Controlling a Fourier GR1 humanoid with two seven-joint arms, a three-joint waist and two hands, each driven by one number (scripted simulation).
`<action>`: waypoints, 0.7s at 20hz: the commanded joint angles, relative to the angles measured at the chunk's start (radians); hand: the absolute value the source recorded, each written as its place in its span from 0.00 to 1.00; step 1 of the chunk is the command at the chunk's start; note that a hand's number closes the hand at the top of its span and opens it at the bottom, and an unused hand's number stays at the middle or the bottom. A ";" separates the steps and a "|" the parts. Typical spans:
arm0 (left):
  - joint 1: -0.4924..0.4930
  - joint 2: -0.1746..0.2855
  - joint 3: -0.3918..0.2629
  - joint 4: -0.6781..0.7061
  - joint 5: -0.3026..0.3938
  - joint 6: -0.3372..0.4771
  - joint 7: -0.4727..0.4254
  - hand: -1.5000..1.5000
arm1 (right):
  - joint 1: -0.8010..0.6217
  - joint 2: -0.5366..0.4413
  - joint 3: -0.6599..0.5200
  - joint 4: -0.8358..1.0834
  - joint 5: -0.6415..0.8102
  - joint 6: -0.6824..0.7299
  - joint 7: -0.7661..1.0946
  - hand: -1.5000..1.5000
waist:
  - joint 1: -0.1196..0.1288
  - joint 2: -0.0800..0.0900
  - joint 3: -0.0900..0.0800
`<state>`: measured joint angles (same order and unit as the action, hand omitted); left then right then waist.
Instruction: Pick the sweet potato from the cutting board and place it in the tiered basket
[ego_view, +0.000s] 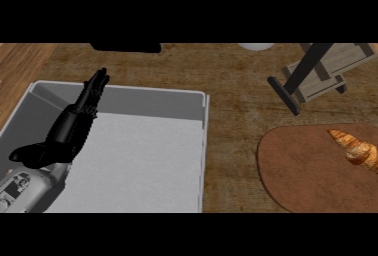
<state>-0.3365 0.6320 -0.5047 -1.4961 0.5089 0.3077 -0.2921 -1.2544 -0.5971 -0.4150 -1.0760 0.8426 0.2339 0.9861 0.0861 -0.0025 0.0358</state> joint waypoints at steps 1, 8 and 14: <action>0.056 -0.073 -0.074 0.074 0.049 -0.037 0.080 0.50 | -0.073 0.019 -0.026 0.110 0.017 -0.092 0.034 1.00 | -0.004 0.049 -0.038; 0.057 -0.068 -0.076 0.067 0.043 -0.022 0.087 0.50 | -0.150 0.072 -0.191 0.240 -0.053 -0.222 0.139 1.00 | -0.019 0.040 -0.036; 0.065 -0.074 -0.076 0.074 0.044 -0.023 0.079 0.50 | -0.203 0.096 -0.261 0.289 -0.064 -0.361 0.106 0.00 | -0.032 0.037 -0.037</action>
<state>-0.3305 0.6303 -0.5084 -1.5036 0.5065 0.3176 -0.2885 -1.4199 -0.5146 -0.6323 -0.8200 0.7892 -0.0189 1.0400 0.0823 -0.0041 0.0406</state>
